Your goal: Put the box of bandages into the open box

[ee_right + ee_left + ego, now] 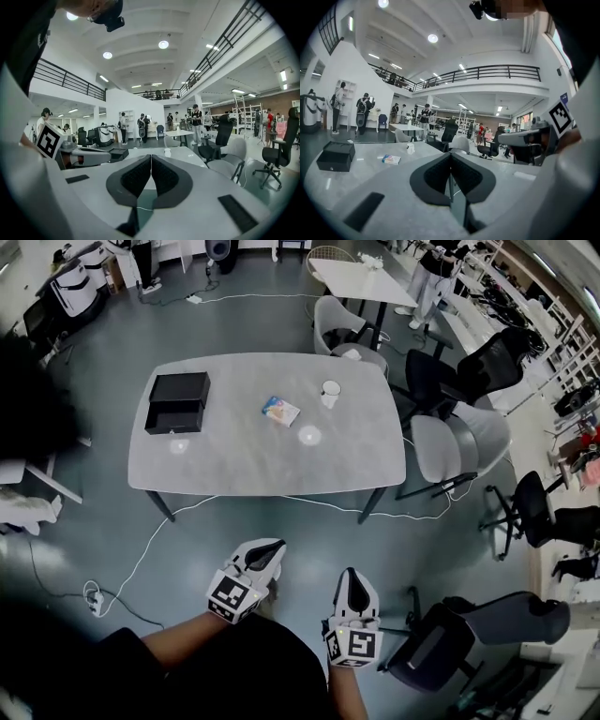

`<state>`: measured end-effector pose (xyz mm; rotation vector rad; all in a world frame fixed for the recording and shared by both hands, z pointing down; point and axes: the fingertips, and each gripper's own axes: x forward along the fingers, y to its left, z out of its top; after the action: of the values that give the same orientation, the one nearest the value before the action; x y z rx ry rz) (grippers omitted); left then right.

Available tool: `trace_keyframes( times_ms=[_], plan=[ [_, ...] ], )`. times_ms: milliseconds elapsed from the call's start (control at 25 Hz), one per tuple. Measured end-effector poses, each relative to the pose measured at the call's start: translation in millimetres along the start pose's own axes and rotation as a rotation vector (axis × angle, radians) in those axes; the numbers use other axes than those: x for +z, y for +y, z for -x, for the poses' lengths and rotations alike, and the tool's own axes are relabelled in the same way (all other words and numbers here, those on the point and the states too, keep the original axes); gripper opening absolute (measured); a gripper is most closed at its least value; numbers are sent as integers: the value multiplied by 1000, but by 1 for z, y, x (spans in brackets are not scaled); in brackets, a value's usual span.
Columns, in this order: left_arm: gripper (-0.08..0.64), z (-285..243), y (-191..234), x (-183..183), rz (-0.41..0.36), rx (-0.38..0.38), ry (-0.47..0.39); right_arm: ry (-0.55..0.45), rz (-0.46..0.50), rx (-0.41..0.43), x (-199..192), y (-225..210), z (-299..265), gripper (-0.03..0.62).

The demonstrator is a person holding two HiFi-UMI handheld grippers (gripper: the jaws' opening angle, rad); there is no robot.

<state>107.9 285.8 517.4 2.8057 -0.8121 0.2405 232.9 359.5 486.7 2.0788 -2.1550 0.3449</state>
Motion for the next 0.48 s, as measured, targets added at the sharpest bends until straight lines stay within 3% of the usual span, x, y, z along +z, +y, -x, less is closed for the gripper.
trace_keyframes(
  times_ms=[480],
  plan=[
    [17,-81,137,30,10,43,-3,107,57,6,22,-22,-138,12]
  ],
)
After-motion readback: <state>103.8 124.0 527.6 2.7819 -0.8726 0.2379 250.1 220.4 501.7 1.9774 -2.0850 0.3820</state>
